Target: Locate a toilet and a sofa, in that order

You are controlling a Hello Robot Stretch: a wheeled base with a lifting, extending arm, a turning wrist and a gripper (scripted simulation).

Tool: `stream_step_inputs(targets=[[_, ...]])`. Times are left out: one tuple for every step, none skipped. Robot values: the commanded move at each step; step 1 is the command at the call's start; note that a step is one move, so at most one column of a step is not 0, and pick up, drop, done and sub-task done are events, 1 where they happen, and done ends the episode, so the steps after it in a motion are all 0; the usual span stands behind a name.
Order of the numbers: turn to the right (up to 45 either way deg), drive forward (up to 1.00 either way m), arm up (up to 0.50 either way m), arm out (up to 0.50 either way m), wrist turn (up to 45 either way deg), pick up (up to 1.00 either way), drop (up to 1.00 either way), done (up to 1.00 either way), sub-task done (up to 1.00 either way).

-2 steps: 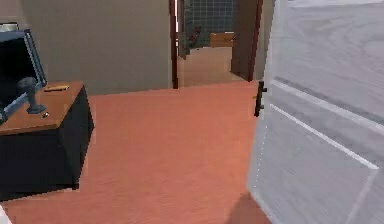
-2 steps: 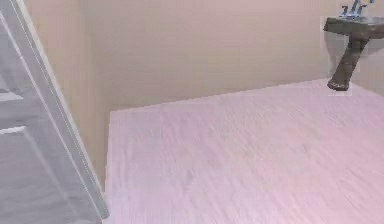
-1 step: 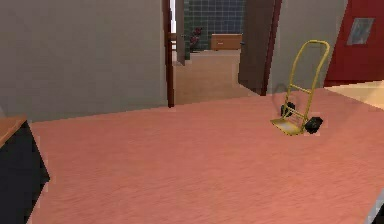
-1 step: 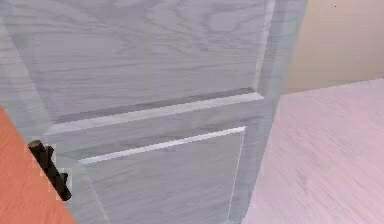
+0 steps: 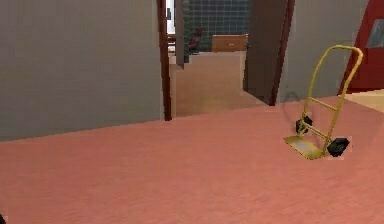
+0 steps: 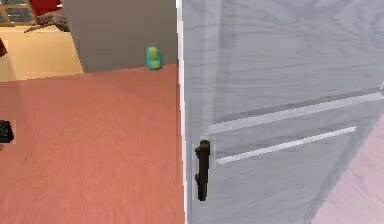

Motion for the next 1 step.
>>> stream_step_inputs(targets=[[21.0, 0.00, 0.00, 0.00, 0.0, 0.00, 0.00, 0.00, 0.00]])
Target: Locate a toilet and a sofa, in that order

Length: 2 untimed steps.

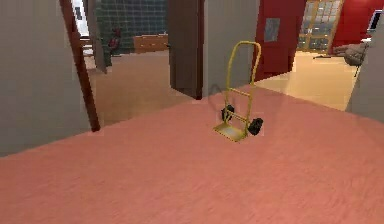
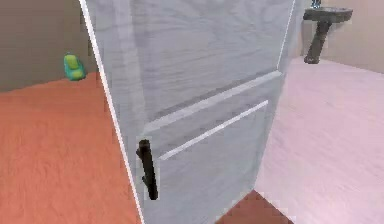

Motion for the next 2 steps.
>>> stream_step_inputs(targets=[[0.0, 0.35, 0.00, 0.00, 0.0, 0.00, 0.00, 0.00, 0.00], [36.0, 0.00, 0.00, 0.00, 0.0, 0.00, 0.00, 0.00, 0.00]])
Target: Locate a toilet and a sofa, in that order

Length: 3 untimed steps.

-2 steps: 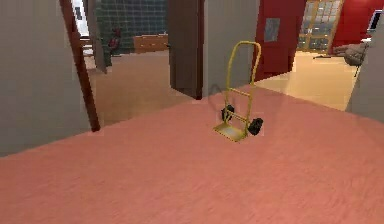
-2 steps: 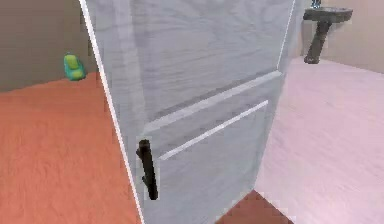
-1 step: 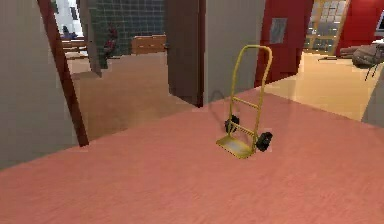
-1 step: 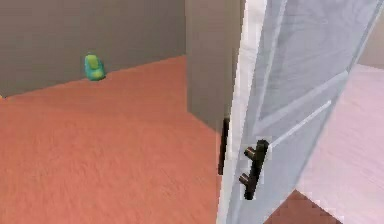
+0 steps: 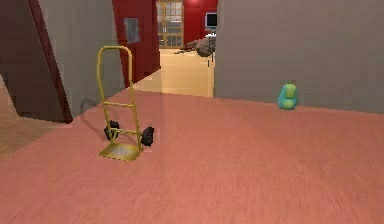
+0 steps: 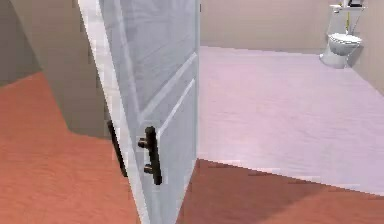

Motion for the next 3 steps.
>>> stream_step_inputs(targets=[[0.0, 1.00, 0.00, 0.00, 0.0, 0.00, 0.00, 0.00, 0.00], [0.0, 1.00, 0.00, 0.00, 0.0, 0.00, 0.00, 0.00, 0.00], [9.0, 0.00, 0.00, 0.00, 0.0, 0.00, 0.00, 0.00, 0.00]])
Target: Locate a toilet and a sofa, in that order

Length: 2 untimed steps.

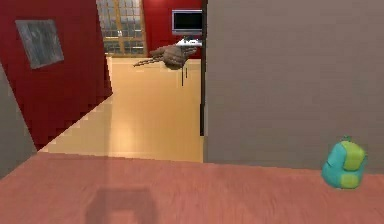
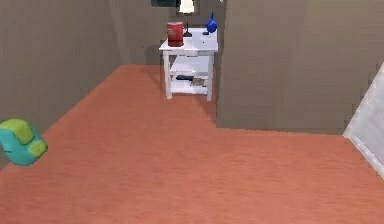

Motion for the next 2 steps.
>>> stream_step_inputs(targets=[[0.0, 0.20, 0.00, 0.00, 0.0, 0.00, 0.00, 0.00, 0.00], [-12.0, 0.00, 0.00, 0.00, 0.0, 0.00, 0.00, 0.00, 0.00]])
